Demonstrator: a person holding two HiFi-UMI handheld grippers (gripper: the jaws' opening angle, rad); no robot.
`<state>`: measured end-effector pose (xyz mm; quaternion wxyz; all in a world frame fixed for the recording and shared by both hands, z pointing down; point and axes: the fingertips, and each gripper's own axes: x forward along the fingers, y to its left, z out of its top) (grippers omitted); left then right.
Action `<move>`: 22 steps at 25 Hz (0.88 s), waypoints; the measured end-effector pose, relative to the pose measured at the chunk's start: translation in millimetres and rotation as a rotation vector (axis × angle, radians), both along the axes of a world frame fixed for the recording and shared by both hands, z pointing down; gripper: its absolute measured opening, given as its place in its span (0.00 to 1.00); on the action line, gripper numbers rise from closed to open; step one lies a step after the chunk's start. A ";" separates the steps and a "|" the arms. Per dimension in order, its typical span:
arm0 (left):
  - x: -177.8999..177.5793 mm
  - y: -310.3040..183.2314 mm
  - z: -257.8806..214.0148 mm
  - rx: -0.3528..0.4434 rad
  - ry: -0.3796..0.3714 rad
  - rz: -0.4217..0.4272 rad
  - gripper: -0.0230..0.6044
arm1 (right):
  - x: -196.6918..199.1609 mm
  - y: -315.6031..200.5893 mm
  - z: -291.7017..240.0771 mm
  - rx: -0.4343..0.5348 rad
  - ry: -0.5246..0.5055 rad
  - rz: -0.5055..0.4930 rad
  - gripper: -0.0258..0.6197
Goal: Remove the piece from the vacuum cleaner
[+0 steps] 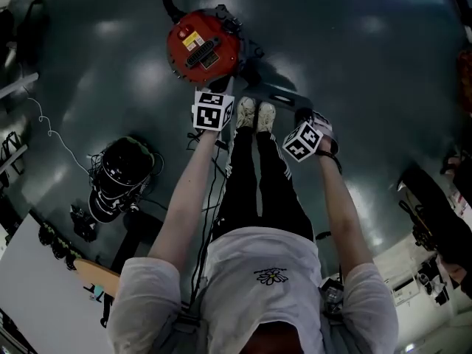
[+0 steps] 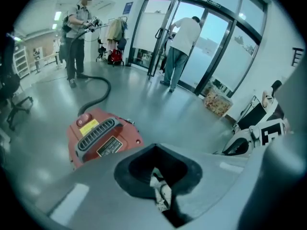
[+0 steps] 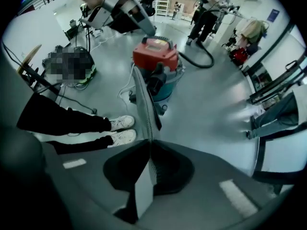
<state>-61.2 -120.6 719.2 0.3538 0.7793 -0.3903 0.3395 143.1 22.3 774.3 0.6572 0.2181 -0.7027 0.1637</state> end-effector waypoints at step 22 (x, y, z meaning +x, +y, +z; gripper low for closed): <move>7.6 -96.8 -427.3 0.819 0.268 -0.142 0.04 | -91.1 -204.8 -411.0 0.723 -0.620 0.343 0.12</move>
